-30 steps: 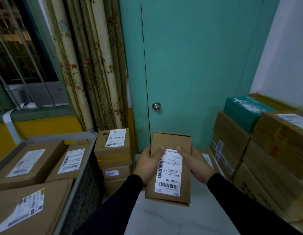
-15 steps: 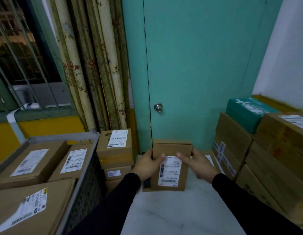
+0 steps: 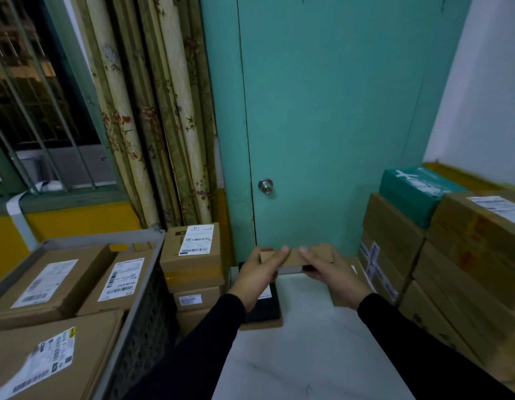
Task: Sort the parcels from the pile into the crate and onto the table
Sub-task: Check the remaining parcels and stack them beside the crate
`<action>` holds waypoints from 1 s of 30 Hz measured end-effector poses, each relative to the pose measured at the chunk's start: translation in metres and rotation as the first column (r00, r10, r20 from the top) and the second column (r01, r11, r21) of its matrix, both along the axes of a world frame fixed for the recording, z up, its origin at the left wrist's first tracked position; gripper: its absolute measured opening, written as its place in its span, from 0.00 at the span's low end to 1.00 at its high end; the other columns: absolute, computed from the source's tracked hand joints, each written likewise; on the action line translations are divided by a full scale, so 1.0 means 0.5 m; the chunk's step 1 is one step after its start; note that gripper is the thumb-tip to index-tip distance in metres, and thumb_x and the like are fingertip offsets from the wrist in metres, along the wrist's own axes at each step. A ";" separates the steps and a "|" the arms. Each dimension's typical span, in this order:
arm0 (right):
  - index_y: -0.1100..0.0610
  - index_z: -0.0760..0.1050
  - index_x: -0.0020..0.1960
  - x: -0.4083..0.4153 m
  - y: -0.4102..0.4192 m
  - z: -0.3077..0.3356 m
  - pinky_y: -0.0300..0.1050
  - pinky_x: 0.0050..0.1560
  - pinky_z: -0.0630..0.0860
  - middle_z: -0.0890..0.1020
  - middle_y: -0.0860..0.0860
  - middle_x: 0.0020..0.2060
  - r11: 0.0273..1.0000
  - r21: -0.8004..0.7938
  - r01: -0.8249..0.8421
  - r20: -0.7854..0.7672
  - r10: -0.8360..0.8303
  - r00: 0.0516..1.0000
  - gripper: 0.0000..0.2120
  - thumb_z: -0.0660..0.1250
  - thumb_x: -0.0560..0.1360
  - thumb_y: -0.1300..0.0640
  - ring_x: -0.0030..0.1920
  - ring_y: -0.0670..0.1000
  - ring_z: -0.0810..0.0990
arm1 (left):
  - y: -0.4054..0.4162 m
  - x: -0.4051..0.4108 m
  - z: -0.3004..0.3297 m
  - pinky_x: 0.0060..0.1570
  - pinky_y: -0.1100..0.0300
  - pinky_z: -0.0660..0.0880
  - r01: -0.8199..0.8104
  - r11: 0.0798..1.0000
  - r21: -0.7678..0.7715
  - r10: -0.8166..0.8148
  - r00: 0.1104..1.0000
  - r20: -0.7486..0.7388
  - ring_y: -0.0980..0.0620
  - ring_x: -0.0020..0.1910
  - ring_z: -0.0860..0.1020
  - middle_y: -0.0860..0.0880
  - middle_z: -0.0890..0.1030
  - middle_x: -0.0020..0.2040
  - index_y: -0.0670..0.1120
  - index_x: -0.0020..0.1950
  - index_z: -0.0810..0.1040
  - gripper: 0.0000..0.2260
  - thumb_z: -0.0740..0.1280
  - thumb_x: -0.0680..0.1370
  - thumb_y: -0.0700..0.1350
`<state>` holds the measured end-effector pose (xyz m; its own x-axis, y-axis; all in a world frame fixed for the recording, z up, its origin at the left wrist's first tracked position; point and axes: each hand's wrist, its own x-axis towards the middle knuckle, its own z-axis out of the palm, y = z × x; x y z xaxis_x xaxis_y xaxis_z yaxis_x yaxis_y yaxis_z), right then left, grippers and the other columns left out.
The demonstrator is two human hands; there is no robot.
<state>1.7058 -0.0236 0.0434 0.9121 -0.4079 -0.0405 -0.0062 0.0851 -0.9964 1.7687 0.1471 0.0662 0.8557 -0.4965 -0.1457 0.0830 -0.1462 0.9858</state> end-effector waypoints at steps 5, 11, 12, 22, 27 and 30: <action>0.58 0.75 0.53 0.000 0.004 -0.010 0.51 0.61 0.81 0.82 0.59 0.55 0.997 -0.063 0.041 0.040 -0.039 0.998 0.30 0.75 0.64 0.36 0.56 0.55 0.84 | -0.005 -0.007 0.014 0.49 0.63 0.76 -0.045 0.998 0.049 0.040 0.993 0.113 0.54 0.52 0.80 0.49 0.81 0.55 0.47 0.61 0.75 0.18 0.68 0.80 0.59; 0.57 0.74 0.53 0.000 0.006 -0.015 0.53 0.62 0.80 0.81 0.55 0.51 1.000 -0.028 0.014 0.041 -0.013 0.999 0.32 0.78 0.60 0.36 0.54 0.52 0.83 | 0.003 -0.006 0.001 0.61 0.55 0.75 -0.032 0.992 0.120 0.014 0.989 0.147 0.50 0.59 0.78 0.48 0.80 0.60 0.48 0.68 0.72 0.28 0.68 0.76 0.64; 0.57 0.74 0.53 0.001 0.005 -0.013 0.54 0.62 0.80 0.82 0.55 0.49 0.999 -0.038 0.019 0.038 -0.017 0.999 0.32 0.78 0.60 0.37 0.53 0.52 0.83 | 0.004 -0.007 0.003 0.60 0.56 0.75 -0.030 0.992 0.122 0.011 0.988 0.155 0.50 0.59 0.78 0.48 0.80 0.60 0.47 0.68 0.72 0.28 0.68 0.76 0.64; 0.57 0.74 0.55 -0.006 0.014 -0.014 0.52 0.63 0.79 0.80 0.61 0.57 0.999 0.052 0.009 0.002 -0.009 1.000 0.19 0.72 0.73 0.45 0.59 0.57 0.82 | 0.017 -0.011 -0.002 0.63 0.54 0.75 0.021 0.994 0.107 -0.032 0.994 0.103 0.49 0.60 0.77 0.46 0.76 0.63 0.50 0.67 0.72 0.32 0.70 0.72 0.69; 0.61 0.79 0.51 -0.006 -0.003 -0.008 0.48 0.57 0.78 0.79 0.57 0.53 0.963 0.268 0.025 0.005 -0.027 1.000 0.15 0.62 0.83 0.50 0.54 0.52 0.79 | 0.026 -0.008 0.015 0.61 0.59 0.75 0.024 0.993 -0.115 -0.041 0.988 -0.146 0.51 0.59 0.77 0.45 0.77 0.62 0.47 0.68 0.73 0.27 0.69 0.76 0.63; 0.59 0.81 0.46 0.001 -0.006 -0.005 0.53 0.55 0.78 0.83 0.58 0.52 0.947 0.318 0.033 -0.019 -0.028 0.999 0.11 0.64 0.83 0.55 0.48 0.54 0.83 | 0.027 -0.007 0.028 0.53 0.60 0.78 -0.025 0.995 -0.096 0.007 0.983 -0.183 0.51 0.54 0.79 0.46 0.79 0.60 0.47 0.67 0.75 0.15 0.63 0.84 0.52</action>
